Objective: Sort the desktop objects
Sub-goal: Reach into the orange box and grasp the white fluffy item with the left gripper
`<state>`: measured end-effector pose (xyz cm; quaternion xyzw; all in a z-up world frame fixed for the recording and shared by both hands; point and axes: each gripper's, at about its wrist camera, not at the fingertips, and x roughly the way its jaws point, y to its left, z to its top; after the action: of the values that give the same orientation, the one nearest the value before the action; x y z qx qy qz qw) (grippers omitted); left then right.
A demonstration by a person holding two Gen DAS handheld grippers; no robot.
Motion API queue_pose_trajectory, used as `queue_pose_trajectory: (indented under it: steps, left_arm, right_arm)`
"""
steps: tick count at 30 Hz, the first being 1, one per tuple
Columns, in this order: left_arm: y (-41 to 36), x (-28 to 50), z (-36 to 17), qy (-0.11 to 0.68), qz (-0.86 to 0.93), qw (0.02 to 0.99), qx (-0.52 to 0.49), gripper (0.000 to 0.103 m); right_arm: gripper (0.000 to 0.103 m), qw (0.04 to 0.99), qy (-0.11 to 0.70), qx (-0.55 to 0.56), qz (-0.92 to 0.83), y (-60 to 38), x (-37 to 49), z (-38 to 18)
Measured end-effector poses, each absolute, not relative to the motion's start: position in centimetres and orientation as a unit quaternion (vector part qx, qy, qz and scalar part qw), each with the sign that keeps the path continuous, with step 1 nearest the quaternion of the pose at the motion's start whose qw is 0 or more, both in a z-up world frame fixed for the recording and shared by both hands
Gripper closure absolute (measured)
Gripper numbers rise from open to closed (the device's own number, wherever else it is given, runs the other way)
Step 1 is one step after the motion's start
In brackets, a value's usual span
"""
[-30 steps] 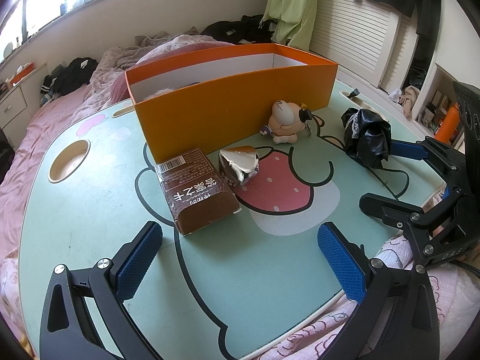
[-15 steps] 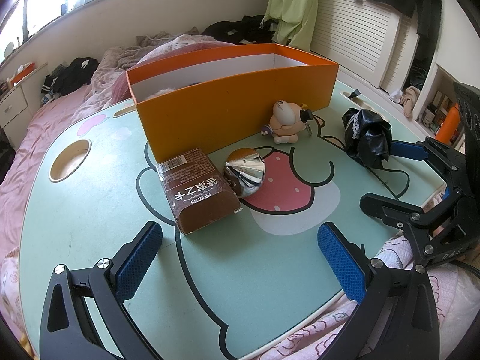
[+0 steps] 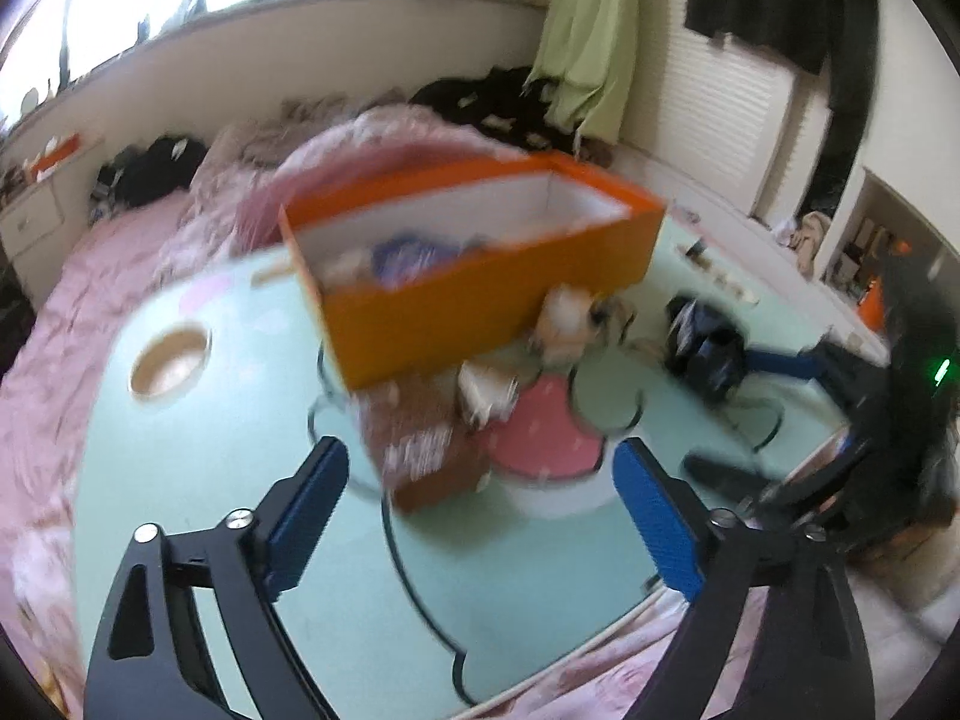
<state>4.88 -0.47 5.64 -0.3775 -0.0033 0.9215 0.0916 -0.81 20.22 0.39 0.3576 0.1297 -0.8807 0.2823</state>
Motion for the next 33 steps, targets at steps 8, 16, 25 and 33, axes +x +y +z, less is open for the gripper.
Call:
queue_pose_trajectory:
  steps: [8, 16, 25, 33]
  left_arm:
    - [1.2, -5.5, 11.5, -0.048, 0.891, 0.172, -0.417, 0.046]
    - [5.3, -17.6, 5.7, -0.159, 0.775, 0.213, -0.574, 0.054]
    - [7.0, -19.7, 2.4, -0.156, 0.765, 0.187, -0.597, 0.076]
    - [4.9, -18.9, 2.7, -0.18, 0.779, 0.202, -0.565, 0.096]
  right_arm:
    - [0.0, 0.282, 0.13, 0.357, -0.881, 20.2, -0.8, 0.4]
    - [0.0, 0.281, 0.129, 0.357, -0.882, 20.3, -0.7, 0.4]
    - [0.0, 0.279, 0.126, 0.356, -0.883, 20.5, -0.9, 0.7]
    - [0.0, 0.279, 0.126, 0.356, -0.883, 20.4, -0.9, 0.7]
